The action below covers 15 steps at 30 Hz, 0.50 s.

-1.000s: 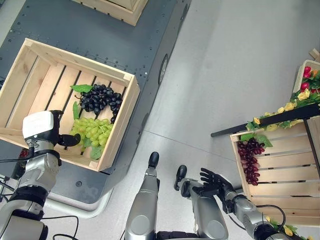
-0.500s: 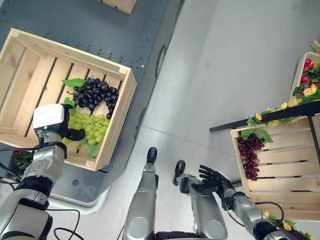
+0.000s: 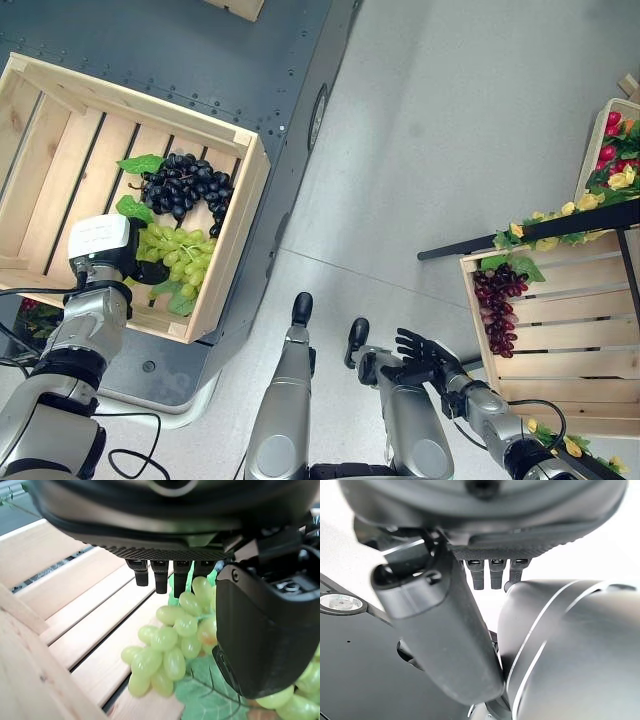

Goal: Pick up the fruits from the basket on one side to the basket on the other side

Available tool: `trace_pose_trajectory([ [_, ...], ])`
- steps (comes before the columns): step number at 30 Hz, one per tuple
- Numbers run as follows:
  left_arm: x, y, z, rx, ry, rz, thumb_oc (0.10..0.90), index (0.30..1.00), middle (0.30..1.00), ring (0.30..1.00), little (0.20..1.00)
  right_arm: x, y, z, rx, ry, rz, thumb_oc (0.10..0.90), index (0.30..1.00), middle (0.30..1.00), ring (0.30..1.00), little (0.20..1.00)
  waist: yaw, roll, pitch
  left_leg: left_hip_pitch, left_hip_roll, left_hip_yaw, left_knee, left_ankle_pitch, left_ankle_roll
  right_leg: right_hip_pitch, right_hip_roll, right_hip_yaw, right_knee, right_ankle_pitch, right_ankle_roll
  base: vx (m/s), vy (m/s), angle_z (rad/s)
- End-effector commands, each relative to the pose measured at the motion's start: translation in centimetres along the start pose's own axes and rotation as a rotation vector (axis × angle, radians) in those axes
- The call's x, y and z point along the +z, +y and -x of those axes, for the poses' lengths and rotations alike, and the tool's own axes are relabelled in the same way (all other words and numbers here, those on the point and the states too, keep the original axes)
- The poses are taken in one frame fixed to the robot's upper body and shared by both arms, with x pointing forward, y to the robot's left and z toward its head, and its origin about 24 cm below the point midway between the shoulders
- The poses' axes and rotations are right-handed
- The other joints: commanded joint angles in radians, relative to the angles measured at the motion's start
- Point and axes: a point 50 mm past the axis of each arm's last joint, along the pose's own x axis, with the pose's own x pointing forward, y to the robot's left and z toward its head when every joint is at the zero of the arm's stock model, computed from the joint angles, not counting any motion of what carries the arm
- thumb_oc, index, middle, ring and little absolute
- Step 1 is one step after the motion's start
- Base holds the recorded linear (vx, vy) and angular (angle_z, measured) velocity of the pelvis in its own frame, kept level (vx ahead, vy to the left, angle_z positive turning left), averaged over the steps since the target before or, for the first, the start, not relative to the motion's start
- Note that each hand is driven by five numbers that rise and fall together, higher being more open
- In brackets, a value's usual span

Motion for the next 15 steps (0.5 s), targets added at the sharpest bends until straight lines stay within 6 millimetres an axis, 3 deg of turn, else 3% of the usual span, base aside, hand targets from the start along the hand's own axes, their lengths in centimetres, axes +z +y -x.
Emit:
trace_pose_trajectory([
  [1, -0.9, 2.0, -0.4, 0.025, 0.026, -0.05, 0.8, 0.9, 0.9, 0.9, 0.9, -0.4, -0.3, 1.0, 0.025, -0.01, -0.002, 0.8, 0.9, 0.9, 0.9, 0.9, -0.011, 0.02, -0.011, -0.023, -0.053, 0.094, 0.086, -0.11, 0.037, 0.021, 0.036, 0.001, -0.05, 0.05, 0.004, 0.0, -0.011, 0.04],
  [14, 0.7, 2.2, -0.2, -0.037, -0.114, -0.022, 0.8, 0.9, 0.9, 0.9, 0.9, -0.6, -0.7, 1.2, 0.017, -0.008, 0.008, 0.8, 0.9, 0.9, 0.9, 0.9, -0.009, 0.026, -0.011, -0.011, -0.052, 0.092, 0.065, -0.101, 0.034, 0.029, 0.036, -0.009, -0.065, 0.054, 0.007, 0.0, -0.001, 0.01],
  [15, 0.7, 2.3, -0.2, -0.033, -0.121, -0.01, 0.624, 0.636, 0.636, 0.636, 0.636, -0.7, -0.7, 1.2, 0.014, -0.006, 0.006, 0.8, 0.9, 0.9, 0.9, 0.9, -0.009, 0.026, -0.011, -0.005, -0.052, 0.091, 0.059, -0.099, 0.033, 0.035, 0.037, -0.01, -0.073, 0.056, 0.007, 0.0, 0.0, 0.0],
])
